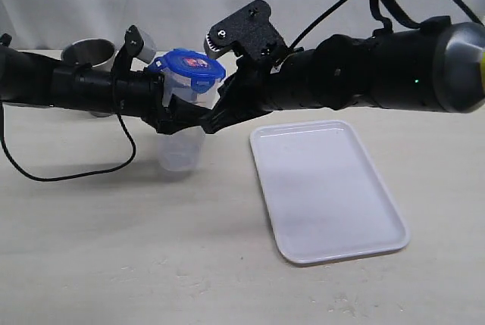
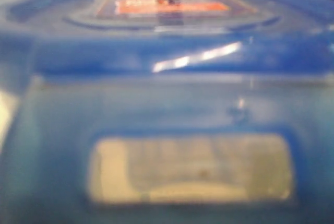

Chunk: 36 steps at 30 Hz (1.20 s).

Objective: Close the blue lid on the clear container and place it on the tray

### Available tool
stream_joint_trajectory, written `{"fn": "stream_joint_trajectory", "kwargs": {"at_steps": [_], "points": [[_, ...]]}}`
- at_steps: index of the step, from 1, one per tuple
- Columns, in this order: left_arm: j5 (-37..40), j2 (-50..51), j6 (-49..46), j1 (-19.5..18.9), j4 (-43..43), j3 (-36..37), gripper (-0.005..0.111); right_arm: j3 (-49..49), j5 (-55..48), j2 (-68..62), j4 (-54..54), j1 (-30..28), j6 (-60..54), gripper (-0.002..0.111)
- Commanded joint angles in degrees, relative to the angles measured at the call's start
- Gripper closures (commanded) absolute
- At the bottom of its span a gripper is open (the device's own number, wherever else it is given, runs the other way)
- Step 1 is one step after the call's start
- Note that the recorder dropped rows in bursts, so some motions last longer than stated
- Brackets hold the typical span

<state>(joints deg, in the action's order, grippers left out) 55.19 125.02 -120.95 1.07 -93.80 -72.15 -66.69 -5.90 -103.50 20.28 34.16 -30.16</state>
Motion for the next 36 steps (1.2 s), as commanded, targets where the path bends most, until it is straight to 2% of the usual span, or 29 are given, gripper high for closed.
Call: {"fn": "stream_joint_trajectory", "kwargs": {"at_steps": [1, 3, 6, 9, 14, 17, 21, 24, 29, 33, 36], "points": [[-0.69, -0.32, -1.77, 0.28, -6.15, -2.35, 0.107, -0.3, 0.91, 1.75, -0.19, -0.01, -1.03, 0.104], [0.72, -0.32, -1.77, 0.28, -6.15, -4.21, 0.107, 2.57, 7.55, 4.27, -0.19, -0.01, -1.12, 0.104], [0.34, 1.6, -1.77, 0.28, -6.15, -9.16, 0.107, 10.99, 22.8, 9.35, -0.19, -0.01, -0.38, 0.104], [-4.03, 4.61, -1.77, 1.01, -6.15, -14.62, 0.107, 15.71, 29.48, 11.27, -0.19, -0.01, -0.23, 0.104], [-4.74, 10.63, -1.77, 2.05, -6.15, -20.41, 0.107, 16.38, 32.37, 11.25, -0.39, -0.01, -1.11, 0.104], [-2.64, 13.2, -1.77, 2.11, -6.15, -22.51, 0.107, 16.38, 32.64, 11.25, -0.59, -0.01, -1.11, 0.104], [-0.04, 14.34, -1.77, 1.97, -6.15, -22.54, 0.107, 16.38, 34.73, 11.25, -0.59, -0.33, -1.11, 0.104], [1.5, 17.29, -1.77, -0.12, -6.15, -22.41, 0.107, 16.38, 34.73, 11.25, -0.59, -0.33, -1.11, 0.104], [2.09, 20.29, -1.77, -0.76, -6.15, -22.3, 0.107, 16.38, 34.96, 11.25, -0.59, -0.33, -1.11, 0.104], [0.07, 20.18, -1.77, -0.76, 1.9, -22.3, 0.107, 16.38, 34.96, 11.25, -0.59, -0.33, -1.11, 0.104], [0.3, 20.18, -1.77, -0.76, 2.57, -22.3, 0.105, 16.38, 34.96, 11.25, -0.59, -0.33, -1.11, 0.104]]}}
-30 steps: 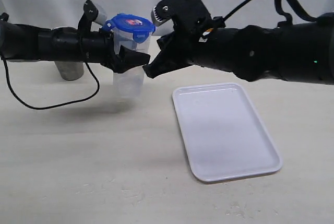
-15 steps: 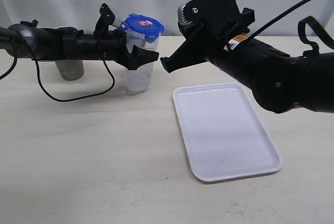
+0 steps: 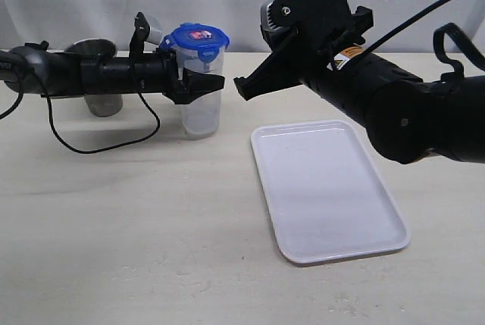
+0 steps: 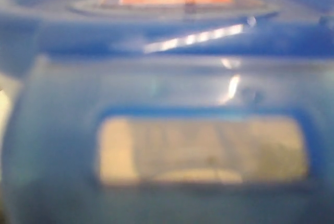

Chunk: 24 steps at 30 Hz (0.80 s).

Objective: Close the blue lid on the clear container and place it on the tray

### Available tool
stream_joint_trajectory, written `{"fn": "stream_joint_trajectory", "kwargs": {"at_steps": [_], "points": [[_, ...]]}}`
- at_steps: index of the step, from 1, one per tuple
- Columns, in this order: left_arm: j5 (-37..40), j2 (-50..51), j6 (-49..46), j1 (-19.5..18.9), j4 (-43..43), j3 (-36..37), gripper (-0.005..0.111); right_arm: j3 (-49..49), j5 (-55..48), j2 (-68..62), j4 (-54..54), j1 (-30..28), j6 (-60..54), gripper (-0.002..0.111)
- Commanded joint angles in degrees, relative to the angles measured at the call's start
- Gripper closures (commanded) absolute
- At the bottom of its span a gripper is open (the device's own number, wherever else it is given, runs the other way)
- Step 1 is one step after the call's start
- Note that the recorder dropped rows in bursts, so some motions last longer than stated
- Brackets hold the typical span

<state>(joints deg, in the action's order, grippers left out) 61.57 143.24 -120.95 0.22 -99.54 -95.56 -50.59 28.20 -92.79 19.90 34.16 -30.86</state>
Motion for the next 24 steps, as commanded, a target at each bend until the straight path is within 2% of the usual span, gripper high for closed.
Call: {"fn": "stream_joint_trajectory", "kwargs": {"at_steps": [1, 3, 6, 8, 11, 13, 21, 24], "points": [[-5.43, 1.95, -1.77, 0.19, 8.43, 1.11, 0.103, 0.27, 0.86, 0.54, -0.22, -0.33, -0.41, 0.104], [-4.72, 1.95, -1.77, 0.19, 8.44, 1.11, 0.092, 0.27, 0.86, 0.54, -0.22, -0.33, -0.41, 0.104], [-4.58, 1.95, -1.77, 0.19, 8.33, 1.11, 0.069, 0.27, 0.86, 0.54, -0.22, -0.33, -0.41, 0.104], [-4.69, 1.95, -1.77, 0.19, 7.94, 1.11, 0.049, 0.27, 0.86, 0.54, -0.22, -0.33, -0.41, 0.104], [-4.69, 1.95, -1.77, 0.19, 7.94, 1.11, 0.031, 0.27, 0.86, 0.54, -0.22, -0.33, -0.41, 0.104], [-4.45, 1.95, -1.77, 0.19, 8.34, 1.11, 0.027, 0.27, 0.85, 0.54, -1.14, -0.33, -0.41, 0.104], [-4.29, 1.83, -1.77, 0.19, 8.99, 1.11, 0.027, 0.27, 0.72, 0.54, -1.37, -0.33, -0.15, 0.104], [-4.91, 1.83, -1.77, 0.19, 8.99, 1.11, 0.027, 0.27, -0.2, 0.54, -0.7, -0.91, -4.18, 0.104]]}}
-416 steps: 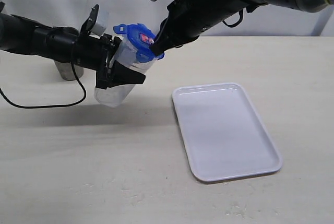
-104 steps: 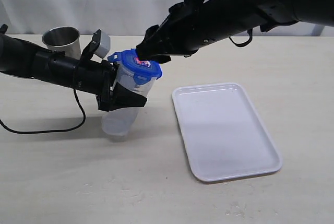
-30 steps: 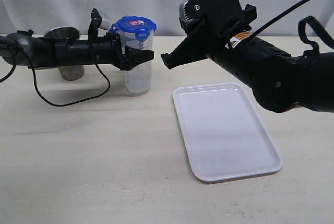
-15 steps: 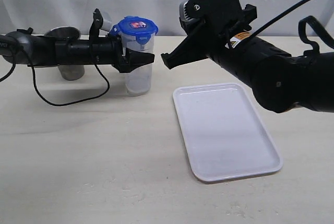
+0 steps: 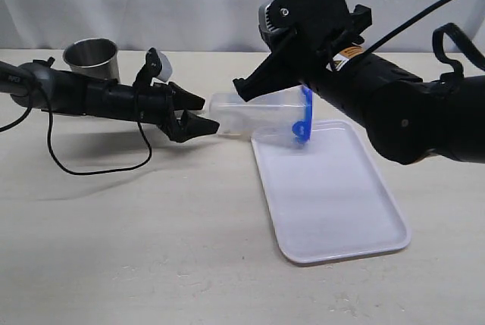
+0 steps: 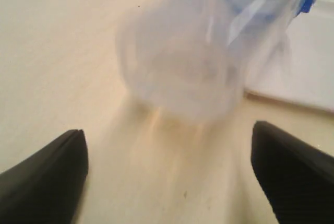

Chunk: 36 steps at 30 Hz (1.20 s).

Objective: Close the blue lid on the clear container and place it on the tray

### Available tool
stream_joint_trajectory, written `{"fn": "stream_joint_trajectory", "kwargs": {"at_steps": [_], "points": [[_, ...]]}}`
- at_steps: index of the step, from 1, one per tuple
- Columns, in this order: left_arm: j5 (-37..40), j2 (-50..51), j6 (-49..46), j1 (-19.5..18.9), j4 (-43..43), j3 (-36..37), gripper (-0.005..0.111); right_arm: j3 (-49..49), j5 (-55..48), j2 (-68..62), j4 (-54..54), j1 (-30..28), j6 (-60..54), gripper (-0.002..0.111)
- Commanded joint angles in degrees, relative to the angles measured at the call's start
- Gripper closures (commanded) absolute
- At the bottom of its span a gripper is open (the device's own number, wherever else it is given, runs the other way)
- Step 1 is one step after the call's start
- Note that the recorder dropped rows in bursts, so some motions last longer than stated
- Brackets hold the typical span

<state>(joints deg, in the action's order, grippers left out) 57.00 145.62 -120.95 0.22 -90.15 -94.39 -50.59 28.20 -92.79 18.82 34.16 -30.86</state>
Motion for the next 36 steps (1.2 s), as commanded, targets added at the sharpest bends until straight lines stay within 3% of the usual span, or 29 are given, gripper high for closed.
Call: {"fn": "stream_joint_trajectory", "kwargs": {"at_steps": [1, 3, 6, 8, 11, 15, 20, 23, 28, 32, 34, 36], "points": [[-0.34, -0.54, -1.77, 0.19, -0.4, -0.06, 0.027, -0.08, -0.97, 0.66, 3.59, -1.72, -4.18, 0.104], [-0.19, -0.54, -1.77, 0.19, -0.4, -0.06, 0.027, -2.33, -7.81, 0.97, 12.98, -6.49, -5.33, 0.104], [0.86, -0.54, -1.77, 0.19, -0.4, -0.36, 0.027, -7.94, -26.91, 0.05, 13.79, -17.07, -4.88, 0.103], [1.81, -0.66, -1.77, 0.19, -0.4, -0.7, 0.027, -11.04, -35.48, -1.26, 13.7, -22.47, -5.52, 0.096], [4.01, -1.65, -1.77, 0.19, -0.47, -1.21, 0.029, -11.85, -38.61, -2.93, 13.8, -27.58, -5.94, 0.081], [3.44, -4.32, -1.77, 0.66, -0.47, -1.3, 0.046, -11.89, -35.77, -6.36, 13.8, -29.48, -5.94, 0.069], [3.35, -6.59, -1.77, 2.44, -0.69, -1.3, 0.07, -15.86, -41.36, -13.28, 16.66, -29.33, -5.94, 0.069], [2.31, -6.59, -0.27, 3.87, -0.55, -1.3, 0.105, -17.77, -44.76, -15.44, 20.8, -30.31, -8.44, 0.069], [-6.46, -6.78, 0.13, 5.82, -3.98, -2.67, 0.107, -16.91, -47.1, -13.96, 27.81, -33.72, -14.25, 0.069], [-15.25, -6.78, 13.0, 5.95, -4.48, -6.91, 0.107, -9.86, -39.92, -9.4, 37.7, -36.87, -21.21, 0.071], [-16.4, -6.66, 22.65, 5.95, -0.89, -9.61, 0.107, -6.25, -36.66, -7.33, 45.57, -36.86, -27.99, 0.082], [-15.12, -6.59, 33.55, 5.95, 3.67, -12.7, 0.107, -4.48, -39.6, -5.77, 53.08, -36.53, -36.39, 0.101]]}}
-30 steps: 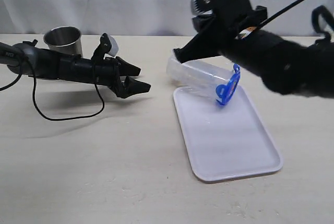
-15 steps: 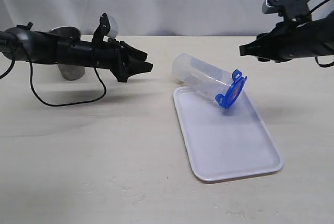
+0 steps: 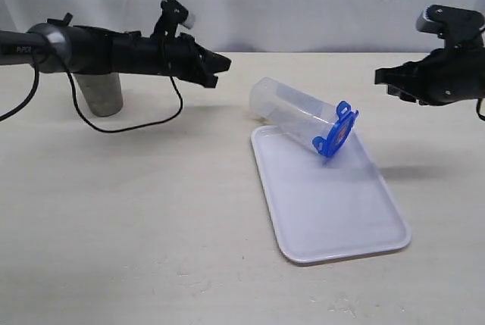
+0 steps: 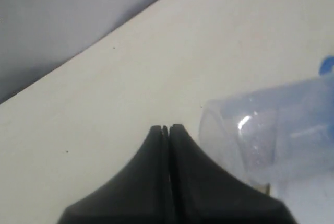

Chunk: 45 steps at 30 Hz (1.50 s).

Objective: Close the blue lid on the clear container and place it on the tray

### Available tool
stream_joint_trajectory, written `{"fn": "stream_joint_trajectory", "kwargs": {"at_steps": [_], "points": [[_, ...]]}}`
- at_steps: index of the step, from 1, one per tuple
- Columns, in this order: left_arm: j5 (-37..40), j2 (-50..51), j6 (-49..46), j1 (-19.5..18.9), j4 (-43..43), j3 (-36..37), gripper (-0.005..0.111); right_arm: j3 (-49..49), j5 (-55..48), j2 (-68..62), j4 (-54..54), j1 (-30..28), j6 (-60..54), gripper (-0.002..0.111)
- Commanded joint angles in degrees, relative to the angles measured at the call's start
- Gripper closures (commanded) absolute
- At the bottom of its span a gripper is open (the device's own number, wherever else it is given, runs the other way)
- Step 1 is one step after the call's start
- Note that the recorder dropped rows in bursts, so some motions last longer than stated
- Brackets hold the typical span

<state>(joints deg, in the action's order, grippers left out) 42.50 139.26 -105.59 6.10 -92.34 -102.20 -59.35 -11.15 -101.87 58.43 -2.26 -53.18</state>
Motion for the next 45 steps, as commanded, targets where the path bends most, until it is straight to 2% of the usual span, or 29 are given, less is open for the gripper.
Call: {"fn": "stream_joint_trajectory", "kwargs": {"at_steps": [1, 4, 7, 13, 18, 25, 29, 31, 35, 38, 45], "points": [[-0.48, -0.23, 23.73, 0.08, 7.95, -6.5, 0.107, 4.75, -4.02, 3.47, 16.12, 0.15, -17.44, 0.104], [2.22, 0.84, 37.89, 0.52, 15.77, -10.43, 0.107, 5.55, -14.04, 2.88, 23.05, 0.36, -26.39, 0.104], [4.53, 2.5, 42.79, 1.99, 22.19, -12.89, 0.107, 6.63, -17.23, 1.26, 26.81, 0.36, -30.67, 0.104], [-12.86, 3.1, 42.79, 5.17, 24.29, -13.05, 0.107, 8.67, -14.2, -0.1, 27.64, 0.36, -31.97, 0.104], [-16.09, 3.75, 43.75, 6.59, 24.11, -13.05, 0.107, 9.71, -15.48, -0.43, 28.81, 0.36, -33.13, 0.104], [-11.96, 5.72, 46.73, 6.03, 22.13, -13.19, 0.107, 9.71, -20.02, -2.46, 33.22, 0.36, -37.16, 0.104], [-4.76, 6.54, 44.17, 5.74, 22.25, -13.19, 0.107, 9.48, -20.34, -3.58, 33.83, 0.36, -38.06, 0.104], [-2.12, 6.89, 42.27, 6.55, 22.64, -13.19, 0.107, 9.38, -20.34, -4.13, 34.34, 0.36, -38.21, 0.104], [-2.98, 7.28, 42.27, 9.45, 23.17, -13.19, 0.107, 9.38, -20.57, -4.78, 35.59, 0.36, -39.58, 0.104], [-2.42, 7.28, 42.13, 10.23, 23.55, -13.19, 0.107, 9.38, -20.57, -4.78, 35.99, 0.36, -40.05, 0.104], [5.9, 7.28, 45.0, 10.23, 32.91, -13.19, 0.107, 5.23, -30.84, -3.74, 38.16, 0.36, -42.0, 0.104]]}}
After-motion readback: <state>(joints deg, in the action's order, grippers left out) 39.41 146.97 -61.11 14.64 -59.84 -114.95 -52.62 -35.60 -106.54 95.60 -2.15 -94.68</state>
